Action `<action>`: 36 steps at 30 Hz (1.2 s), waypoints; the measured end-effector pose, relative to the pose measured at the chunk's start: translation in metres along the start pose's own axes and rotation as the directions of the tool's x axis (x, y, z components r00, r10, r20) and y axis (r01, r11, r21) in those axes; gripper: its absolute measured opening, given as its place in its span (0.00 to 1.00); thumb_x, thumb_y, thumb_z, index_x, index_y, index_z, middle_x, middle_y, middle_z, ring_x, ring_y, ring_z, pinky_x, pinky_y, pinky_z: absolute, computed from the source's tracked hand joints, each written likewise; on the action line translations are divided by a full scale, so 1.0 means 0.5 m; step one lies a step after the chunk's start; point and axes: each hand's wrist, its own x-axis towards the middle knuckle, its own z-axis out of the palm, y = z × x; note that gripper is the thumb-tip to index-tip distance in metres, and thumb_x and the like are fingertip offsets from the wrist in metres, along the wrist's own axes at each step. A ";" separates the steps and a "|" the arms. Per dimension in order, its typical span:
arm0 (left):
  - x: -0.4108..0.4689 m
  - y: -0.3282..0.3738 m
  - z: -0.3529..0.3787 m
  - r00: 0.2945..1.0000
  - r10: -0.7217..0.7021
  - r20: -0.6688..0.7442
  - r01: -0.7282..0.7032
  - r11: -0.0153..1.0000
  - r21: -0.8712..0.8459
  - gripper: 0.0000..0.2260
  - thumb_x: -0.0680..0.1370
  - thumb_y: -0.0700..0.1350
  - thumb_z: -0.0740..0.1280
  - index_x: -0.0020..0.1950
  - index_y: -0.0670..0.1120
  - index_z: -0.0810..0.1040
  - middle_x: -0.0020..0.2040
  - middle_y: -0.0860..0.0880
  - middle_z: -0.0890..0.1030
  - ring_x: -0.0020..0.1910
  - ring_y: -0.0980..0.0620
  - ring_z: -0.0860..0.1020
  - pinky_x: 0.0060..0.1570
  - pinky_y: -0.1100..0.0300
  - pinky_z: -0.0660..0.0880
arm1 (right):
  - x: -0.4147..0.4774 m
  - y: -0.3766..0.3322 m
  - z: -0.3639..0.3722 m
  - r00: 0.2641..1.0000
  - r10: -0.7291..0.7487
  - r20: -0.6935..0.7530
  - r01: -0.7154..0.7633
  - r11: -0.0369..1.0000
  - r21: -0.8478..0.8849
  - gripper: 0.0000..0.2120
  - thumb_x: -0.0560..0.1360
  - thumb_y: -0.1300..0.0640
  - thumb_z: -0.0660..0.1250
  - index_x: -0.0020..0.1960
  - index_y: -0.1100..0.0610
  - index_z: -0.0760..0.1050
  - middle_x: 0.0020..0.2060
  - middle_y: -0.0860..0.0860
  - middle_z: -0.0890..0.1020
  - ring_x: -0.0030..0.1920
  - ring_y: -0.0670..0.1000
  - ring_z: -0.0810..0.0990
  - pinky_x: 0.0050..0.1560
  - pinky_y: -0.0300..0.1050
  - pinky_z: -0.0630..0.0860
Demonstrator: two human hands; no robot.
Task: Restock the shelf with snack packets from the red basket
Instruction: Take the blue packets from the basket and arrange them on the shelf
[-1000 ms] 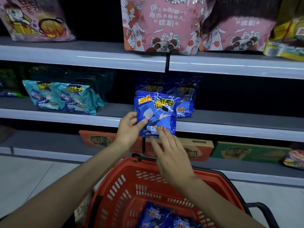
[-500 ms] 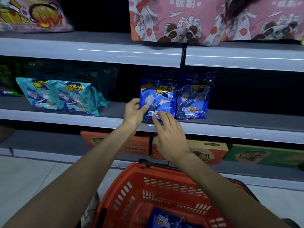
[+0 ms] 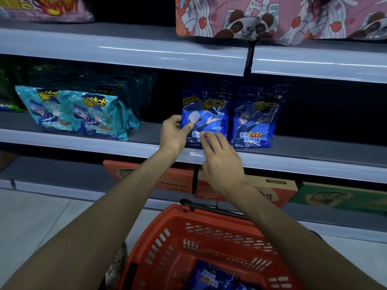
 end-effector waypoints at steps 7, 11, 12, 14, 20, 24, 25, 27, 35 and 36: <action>-0.023 0.002 -0.026 0.992 -0.075 -0.097 0.083 0.993 0.079 0.15 0.77 0.45 0.77 0.62 0.44 0.81 0.49 0.48 0.86 0.50 0.48 0.85 0.58 0.50 0.81 | 0.008 0.000 0.007 0.997 0.010 0.081 -0.008 1.000 -0.028 0.34 0.75 0.58 0.65 0.79 0.63 0.62 0.74 0.57 0.69 0.74 0.61 0.67 0.65 0.56 0.75; -0.059 0.001 -0.056 0.997 0.009 -0.082 0.006 0.985 0.172 0.13 0.79 0.44 0.75 0.63 0.45 0.80 0.51 0.49 0.83 0.51 0.50 0.83 0.58 0.52 0.80 | 0.000 -0.010 0.006 0.999 0.018 0.050 -0.017 1.000 -0.020 0.34 0.74 0.57 0.65 0.78 0.63 0.64 0.73 0.57 0.71 0.74 0.61 0.69 0.68 0.57 0.73; -0.069 0.002 -0.062 0.997 0.026 -0.070 -0.012 0.981 0.194 0.13 0.79 0.44 0.74 0.63 0.45 0.81 0.52 0.49 0.83 0.52 0.51 0.82 0.58 0.52 0.80 | -0.005 -0.011 0.004 0.999 0.019 0.031 -0.019 1.000 -0.001 0.33 0.73 0.58 0.66 0.77 0.63 0.66 0.73 0.58 0.72 0.74 0.61 0.70 0.67 0.57 0.73; -0.088 0.006 -0.071 0.998 0.051 -0.043 -0.040 0.973 0.229 0.12 0.79 0.44 0.73 0.62 0.46 0.81 0.53 0.49 0.84 0.54 0.51 0.82 0.58 0.52 0.80 | -0.018 -0.013 -0.003 1.000 0.016 -0.001 -0.016 0.999 0.041 0.33 0.72 0.60 0.67 0.76 0.63 0.68 0.73 0.58 0.73 0.74 0.62 0.70 0.68 0.58 0.73; -0.175 0.020 -0.072 0.999 0.014 0.033 -0.020 0.978 0.209 0.10 0.80 0.45 0.72 0.61 0.47 0.81 0.54 0.51 0.83 0.56 0.51 0.81 0.57 0.55 0.78 | -0.101 -0.014 -0.049 0.987 0.149 -0.067 -0.115 0.924 0.364 0.29 0.72 0.60 0.64 0.74 0.58 0.73 0.71 0.55 0.75 0.72 0.59 0.71 0.67 0.56 0.73; -0.253 0.042 -0.057 0.977 -0.163 0.134 0.160 0.987 0.033 0.11 0.79 0.45 0.74 0.61 0.47 0.82 0.55 0.47 0.84 0.52 0.52 0.82 0.53 0.59 0.77 | -0.180 0.003 -0.092 0.928 0.350 0.126 -0.330 0.620 0.712 0.27 0.77 0.57 0.68 0.75 0.49 0.72 0.68 0.46 0.74 0.70 0.48 0.71 0.68 0.50 0.72; -0.273 0.047 -0.053 0.970 -0.182 0.163 0.184 0.983 -0.002 0.11 0.79 0.44 0.74 0.62 0.46 0.82 0.54 0.47 0.85 0.51 0.52 0.83 0.52 0.61 0.76 | -0.202 0.011 -0.102 0.903 0.388 0.184 -0.382 0.530 0.757 0.26 0.77 0.57 0.70 0.74 0.48 0.73 0.67 0.44 0.75 0.67 0.46 0.73 0.67 0.48 0.73; -0.313 0.058 -0.048 0.955 -0.203 0.214 0.220 0.974 -0.058 0.12 0.79 0.44 0.74 0.61 0.45 0.83 0.52 0.48 0.86 0.52 0.52 0.84 0.55 0.61 0.77 | -0.241 0.030 -0.119 0.857 0.430 0.285 -0.458 0.381 0.803 0.24 0.78 0.58 0.72 0.72 0.48 0.75 0.62 0.44 0.78 0.62 0.44 0.76 0.63 0.43 0.74; -0.430 0.084 -0.015 0.895 -0.275 0.350 0.296 0.955 -0.006 0.10 0.82 0.44 0.71 0.63 0.47 0.81 0.58 0.47 0.86 0.58 0.48 0.85 0.63 0.50 0.78 | -0.387 0.103 -0.116 0.766 0.339 0.547 -0.617 0.148 0.773 0.09 0.76 0.69 0.72 0.54 0.60 0.83 0.46 0.61 0.87 0.43 0.48 0.84 0.48 0.40 0.79; -0.438 0.086 -0.012 0.891 -0.279 0.358 0.296 0.955 0.007 0.10 0.82 0.44 0.70 0.62 0.47 0.81 0.58 0.46 0.86 0.58 0.48 0.85 0.63 0.50 0.78 | -0.408 0.107 -0.098 0.735 0.312 0.602 -0.666 0.163 0.728 0.08 0.77 0.69 0.72 0.52 0.58 0.83 0.43 0.59 0.86 0.39 0.47 0.84 0.45 0.39 0.79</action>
